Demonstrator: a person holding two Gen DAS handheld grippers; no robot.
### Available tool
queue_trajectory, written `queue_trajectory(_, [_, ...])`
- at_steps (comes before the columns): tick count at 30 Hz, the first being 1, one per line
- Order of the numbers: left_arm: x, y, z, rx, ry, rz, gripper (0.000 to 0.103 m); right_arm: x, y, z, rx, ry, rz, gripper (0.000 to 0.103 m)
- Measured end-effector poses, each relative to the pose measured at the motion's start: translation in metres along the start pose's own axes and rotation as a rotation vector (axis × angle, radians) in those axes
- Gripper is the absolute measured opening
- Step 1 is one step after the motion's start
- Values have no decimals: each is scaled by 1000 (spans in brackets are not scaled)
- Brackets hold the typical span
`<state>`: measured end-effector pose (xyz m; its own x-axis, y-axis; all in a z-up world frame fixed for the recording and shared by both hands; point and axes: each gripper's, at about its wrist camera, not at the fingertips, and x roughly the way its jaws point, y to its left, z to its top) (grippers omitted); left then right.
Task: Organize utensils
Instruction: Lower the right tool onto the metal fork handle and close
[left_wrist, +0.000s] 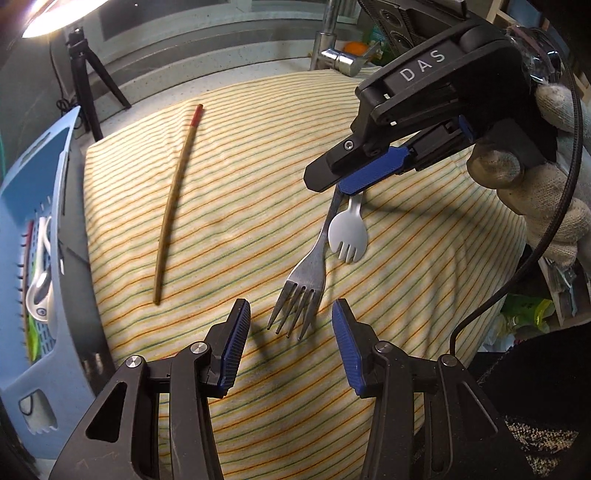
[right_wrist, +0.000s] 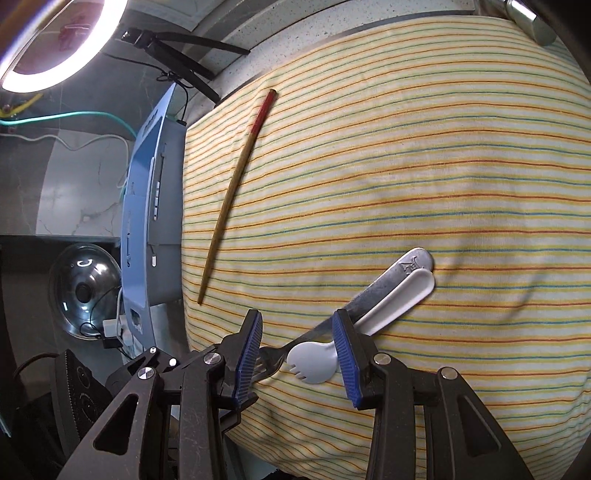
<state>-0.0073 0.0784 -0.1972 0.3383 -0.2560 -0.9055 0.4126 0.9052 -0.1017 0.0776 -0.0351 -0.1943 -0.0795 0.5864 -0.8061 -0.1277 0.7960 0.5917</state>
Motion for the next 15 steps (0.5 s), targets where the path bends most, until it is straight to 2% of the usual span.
queue_trajectory(8, [2, -2, -4, -10, -3, -24, 41, 4, 3, 0, 5, 44, -36, 36])
queue_trajectory(15, [1, -1, -3, -15, -15, -22, 41, 12, 1, 0, 62, 117, -1, 36])
